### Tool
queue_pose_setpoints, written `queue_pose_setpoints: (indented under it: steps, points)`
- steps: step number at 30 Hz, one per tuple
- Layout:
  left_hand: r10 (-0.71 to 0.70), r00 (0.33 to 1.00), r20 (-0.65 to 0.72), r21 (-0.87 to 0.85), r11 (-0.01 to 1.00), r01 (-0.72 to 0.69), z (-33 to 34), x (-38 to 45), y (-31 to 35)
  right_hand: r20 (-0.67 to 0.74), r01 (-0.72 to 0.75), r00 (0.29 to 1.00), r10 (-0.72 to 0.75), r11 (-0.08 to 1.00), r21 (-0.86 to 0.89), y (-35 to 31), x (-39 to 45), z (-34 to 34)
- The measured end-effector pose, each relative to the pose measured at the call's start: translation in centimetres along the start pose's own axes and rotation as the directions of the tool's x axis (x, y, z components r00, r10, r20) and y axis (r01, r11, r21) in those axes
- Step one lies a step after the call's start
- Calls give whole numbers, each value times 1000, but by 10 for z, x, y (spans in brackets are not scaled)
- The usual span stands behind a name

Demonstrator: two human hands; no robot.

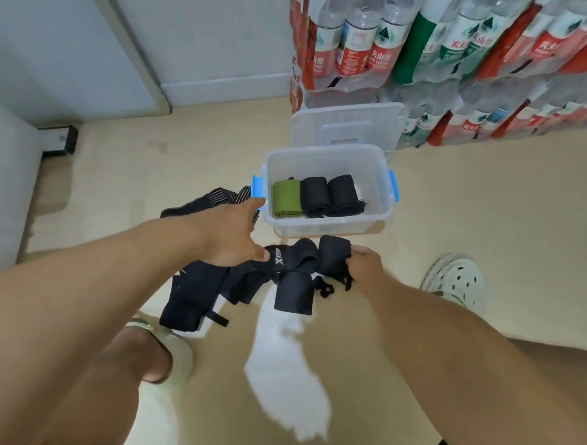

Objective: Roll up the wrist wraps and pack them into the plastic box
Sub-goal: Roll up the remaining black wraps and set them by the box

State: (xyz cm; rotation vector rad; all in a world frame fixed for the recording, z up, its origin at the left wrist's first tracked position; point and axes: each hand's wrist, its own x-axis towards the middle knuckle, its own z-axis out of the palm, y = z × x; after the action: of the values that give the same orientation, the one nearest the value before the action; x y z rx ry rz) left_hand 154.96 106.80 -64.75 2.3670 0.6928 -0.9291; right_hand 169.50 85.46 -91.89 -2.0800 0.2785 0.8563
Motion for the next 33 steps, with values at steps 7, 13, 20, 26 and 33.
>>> queue_pose_setpoints:
  steps: [7,13,20,26,33]
  points:
    - [-7,1000,10,10,1000,7,-1,-5,-7,-104,5,995,2,997,73,0,-12,8]
    - [23,1000,-14,14,1000,-22,-5,-9,-9,-285,111,953,-98,994,27,0,-35,6]
    - [36,999,-35,20,999,-35,-6,-18,-14,6,338,937,-349,904,-262,-8,-82,55]
    - [17,999,-28,1,1000,-17,-7,-25,-23,11,127,992,-129,945,-300,-26,-77,57]
    - [-21,999,-28,-28,999,20,-14,-32,-40,58,362,931,-361,888,-283,-41,-95,94]
